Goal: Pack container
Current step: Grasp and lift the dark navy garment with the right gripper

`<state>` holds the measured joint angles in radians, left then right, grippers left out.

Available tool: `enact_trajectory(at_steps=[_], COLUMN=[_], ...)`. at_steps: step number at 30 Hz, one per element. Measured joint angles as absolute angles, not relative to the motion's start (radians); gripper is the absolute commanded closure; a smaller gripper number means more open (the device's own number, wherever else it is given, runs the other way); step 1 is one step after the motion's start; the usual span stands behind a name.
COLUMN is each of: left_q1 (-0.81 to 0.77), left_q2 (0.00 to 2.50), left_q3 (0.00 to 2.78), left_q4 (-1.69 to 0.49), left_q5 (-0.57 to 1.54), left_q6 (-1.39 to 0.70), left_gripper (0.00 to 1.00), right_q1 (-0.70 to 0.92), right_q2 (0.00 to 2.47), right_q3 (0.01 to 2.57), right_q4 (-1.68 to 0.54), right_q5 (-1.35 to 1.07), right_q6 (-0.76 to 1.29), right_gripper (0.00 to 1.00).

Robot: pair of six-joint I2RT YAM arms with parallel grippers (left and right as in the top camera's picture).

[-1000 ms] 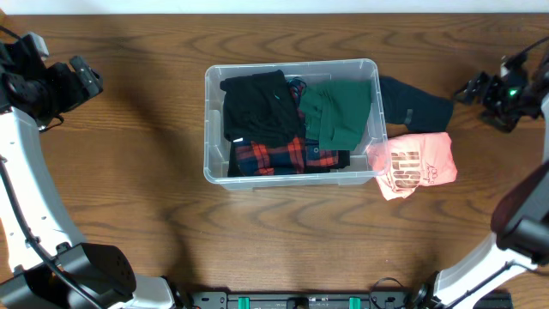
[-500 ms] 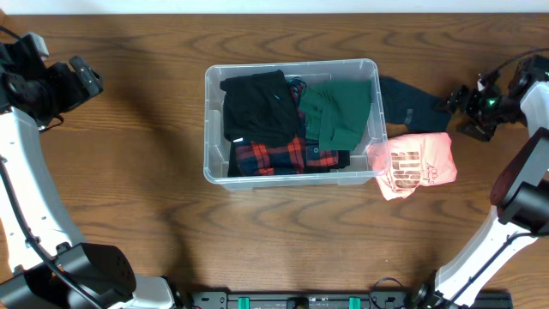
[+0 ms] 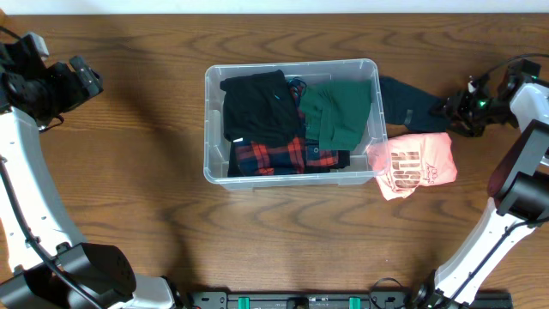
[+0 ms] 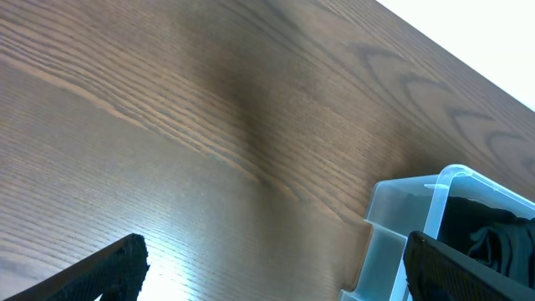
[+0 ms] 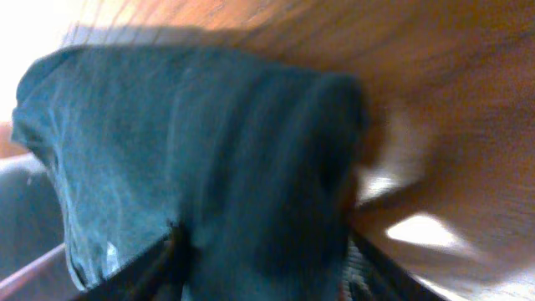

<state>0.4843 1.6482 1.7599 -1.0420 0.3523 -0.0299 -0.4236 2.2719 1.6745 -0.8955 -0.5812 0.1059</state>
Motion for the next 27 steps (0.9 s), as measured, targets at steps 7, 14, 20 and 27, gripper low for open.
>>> enact_trajectory(at_steps=[7,14,20,27], left_q1=[0.484,0.484,0.484,0.484], left_q2=[1.648,1.648,1.648,1.648], left_q3=[1.760,1.760,1.760,1.760], left_q4=[-1.042,-1.042,-1.042,-1.042], left_q5=[0.353,0.353,0.353,0.353], left_q6=[-0.030,-0.030,-0.030,-0.030], left_gripper=[0.02,0.02,0.02,0.02], right_q1=[-0.405,-0.409,-0.413,-0.394], right_q2=[2.283,2.258,2.029,1.657], right_q3=[1.675,1.680,1.670,1.687], right_q4=[-0.883,-0.943,-0.904,-0.868], right_q5=[-0.590,-0.603,-0.803,-0.976], right_q6=[0.124,0.132,0.117,0.117], right_gripper=[0.99,0.99,0.99,0.99])
